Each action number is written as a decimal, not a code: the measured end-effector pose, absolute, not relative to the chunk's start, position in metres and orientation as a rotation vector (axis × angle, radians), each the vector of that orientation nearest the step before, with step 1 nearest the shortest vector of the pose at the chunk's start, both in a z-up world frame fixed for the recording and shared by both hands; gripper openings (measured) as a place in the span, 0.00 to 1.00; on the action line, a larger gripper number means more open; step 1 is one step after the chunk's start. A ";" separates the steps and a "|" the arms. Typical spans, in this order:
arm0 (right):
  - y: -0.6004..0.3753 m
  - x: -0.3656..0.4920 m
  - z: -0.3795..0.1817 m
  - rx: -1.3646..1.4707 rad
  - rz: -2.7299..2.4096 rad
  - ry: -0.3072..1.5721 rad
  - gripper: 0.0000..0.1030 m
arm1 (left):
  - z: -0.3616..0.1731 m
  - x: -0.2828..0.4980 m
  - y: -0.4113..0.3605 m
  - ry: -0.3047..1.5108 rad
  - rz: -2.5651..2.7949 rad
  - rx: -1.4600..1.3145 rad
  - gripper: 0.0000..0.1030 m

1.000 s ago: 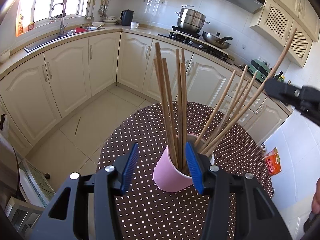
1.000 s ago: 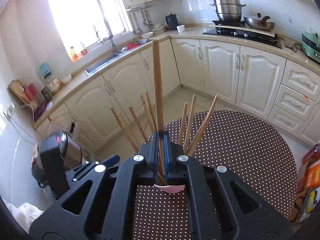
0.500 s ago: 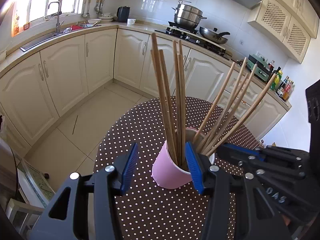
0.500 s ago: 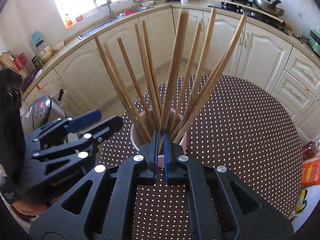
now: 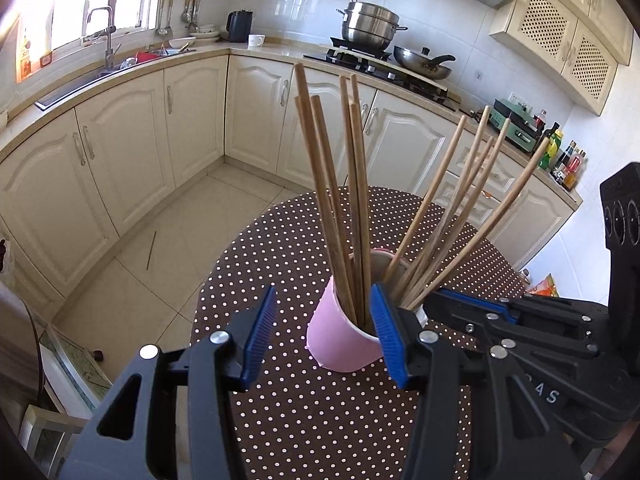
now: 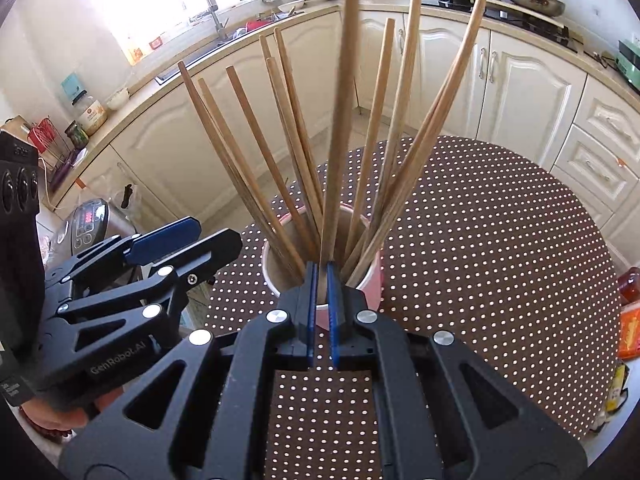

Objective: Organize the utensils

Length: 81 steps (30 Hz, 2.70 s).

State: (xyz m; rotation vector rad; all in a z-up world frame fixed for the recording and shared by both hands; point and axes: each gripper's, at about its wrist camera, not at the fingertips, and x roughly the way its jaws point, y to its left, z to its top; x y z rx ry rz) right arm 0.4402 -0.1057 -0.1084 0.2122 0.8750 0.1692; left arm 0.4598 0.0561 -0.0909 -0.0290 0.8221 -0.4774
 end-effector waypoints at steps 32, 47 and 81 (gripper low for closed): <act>-0.142 0.358 -0.019 0.164 0.104 0.653 0.49 | -0.006 0.392 0.029 0.642 -0.432 0.015 0.62; -0.162 0.304 0.004 0.089 0.093 0.510 0.69 | 0.040 0.324 0.016 0.461 -0.366 0.016 0.65; -0.169 0.290 0.011 0.090 0.041 0.474 0.76 | 0.055 0.314 0.011 0.358 -0.361 0.062 0.65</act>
